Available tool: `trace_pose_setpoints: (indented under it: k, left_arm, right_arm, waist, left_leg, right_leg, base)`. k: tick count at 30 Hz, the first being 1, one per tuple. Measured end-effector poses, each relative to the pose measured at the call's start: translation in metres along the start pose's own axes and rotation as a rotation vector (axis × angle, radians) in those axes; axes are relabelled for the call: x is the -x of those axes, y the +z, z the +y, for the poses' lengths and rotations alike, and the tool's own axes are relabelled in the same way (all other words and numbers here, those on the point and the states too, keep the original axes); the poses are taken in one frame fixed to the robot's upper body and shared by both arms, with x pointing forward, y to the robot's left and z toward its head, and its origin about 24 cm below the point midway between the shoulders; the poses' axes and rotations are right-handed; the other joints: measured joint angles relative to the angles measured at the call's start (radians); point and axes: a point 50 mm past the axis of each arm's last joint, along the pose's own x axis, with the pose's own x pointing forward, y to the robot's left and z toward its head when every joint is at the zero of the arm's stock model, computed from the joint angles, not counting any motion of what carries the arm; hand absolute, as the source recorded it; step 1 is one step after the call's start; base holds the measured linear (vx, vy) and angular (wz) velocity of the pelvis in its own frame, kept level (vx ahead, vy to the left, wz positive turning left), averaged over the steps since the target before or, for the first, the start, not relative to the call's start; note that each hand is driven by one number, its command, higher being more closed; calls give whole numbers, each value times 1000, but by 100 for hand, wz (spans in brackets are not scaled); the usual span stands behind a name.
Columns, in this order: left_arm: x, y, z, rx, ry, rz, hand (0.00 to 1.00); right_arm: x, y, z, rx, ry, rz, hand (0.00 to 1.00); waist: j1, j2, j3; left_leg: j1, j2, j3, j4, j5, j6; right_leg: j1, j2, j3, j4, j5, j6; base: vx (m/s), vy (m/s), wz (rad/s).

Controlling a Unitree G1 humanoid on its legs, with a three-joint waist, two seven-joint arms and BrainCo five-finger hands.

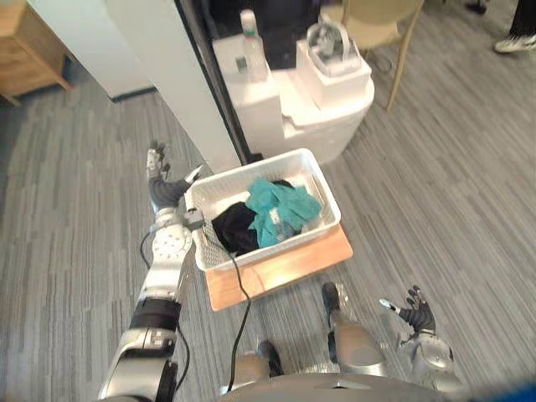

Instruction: Tidy the bed and pick cloth on bed and put in laundry

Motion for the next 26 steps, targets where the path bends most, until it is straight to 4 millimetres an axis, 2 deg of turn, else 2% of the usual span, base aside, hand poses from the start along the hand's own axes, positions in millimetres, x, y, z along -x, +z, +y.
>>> trace_pose_setpoints:
  k: [3, 6, 9, 10, 12, 14, 17, 18, 20, 24, 26]
  left_arm:
    - [26, -21, 18, 65, 56, 108, 0]
    - [54, -43, 42, 79, 136, 228, 0]
    - [89, -75, 65, 106, 211, 418, 0]
    - [105, -90, 77, 110, 246, 510, 0]
    - [134, -112, 96, 102, 296, 652, 0]
    - [172, -131, 113, 90, 332, 792, 0]
    - [217, -147, 122, 50, 338, 955, 0]
    - [224, -148, 124, 51, 342, 980, 0]
    - [243, -154, 129, 36, 342, 1054, 0]
    - [267, -161, 125, -21, 261, 1180, 0]
    - [271, -163, 123, -22, 246, 1213, 0]
  right_arm:
    - [7, -22, 0, 6, 0, 96, 0]
    - [12, -38, 0, -7, -4, 177, 0]
    - [19, -55, -7, -1, -21, 246, 0]
    - [22, -63, -9, -10, -29, 277, 0]
    - [25, -70, -10, -32, -40, 311, 0]
    - [29, -77, -10, -64, -46, 339, 0]
    - [32, -83, -13, -126, -74, 356, 0]
    - [31, -82, -12, -138, -76, 351, 0]
    - [31, -80, -10, -159, -79, 329, 0]
    - [28, -75, -12, -179, -78, 278, 0]
    - [27, -72, -10, -182, -66, 258, 0]
  waist:
    - [23, -3, -36]
    - [29, -11, -57]
    - [56, -15, -76]
    - [72, -14, -89]
    - [79, -19, -98]
    - [85, -24, -115]
    - [111, -23, -123]
    - [114, -33, -130]
    - [128, -33, -136]
    - [132, -31, -147]
    - [132, -29, -148]
  left_leg:
    - [22, -2, -16, -12, 1, 1]
    - [34, -3, -38, -17, 2, 3]
    - [63, -5, -54, -35, 4, 3]
    - [72, -5, -55, -45, 8, 3]
    - [90, -5, -57, -57, 10, 3]
    - [101, -5, -59, -70, 14, 3]
    - [128, -5, -58, -84, 14, 2]
    - [128, -5, -59, -84, 14, 2]
    - [129, -4, -58, -85, 14, 2]
    - [142, -4, -55, -103, 22, -4]
    - [142, -2, -54, -104, 23, -5]
  right_leg:
    - [25, -3, -21, -2, -9, 2]
    - [46, -8, -40, -5, -20, 6]
    - [75, -8, -55, -5, -31, 8]
    - [81, -8, -59, -5, -35, 8]
    - [98, -8, -70, -6, -43, 10]
    - [105, -9, -76, -6, -48, 12]
    - [128, -8, -81, -6, -56, 14]
    - [128, -8, -82, -6, -56, 14]
    - [128, -8, -83, -6, -56, 14]
    - [132, -6, -83, -6, -58, 13]
    - [132, -3, -82, -6, -59, 12]
  base:
    - [-2, 16, 17]
    - [10, 10, 24]
    - [25, 11, 14]
    - [52, 14, 12]
    - [37, 9, 12]
    - [33, 8, 8]
    - [19, 7, 5]
    - [0, 0, 0]
    - [0, 0, 0]
    - [0, 0, 0]
    - [-9, -17, -1]
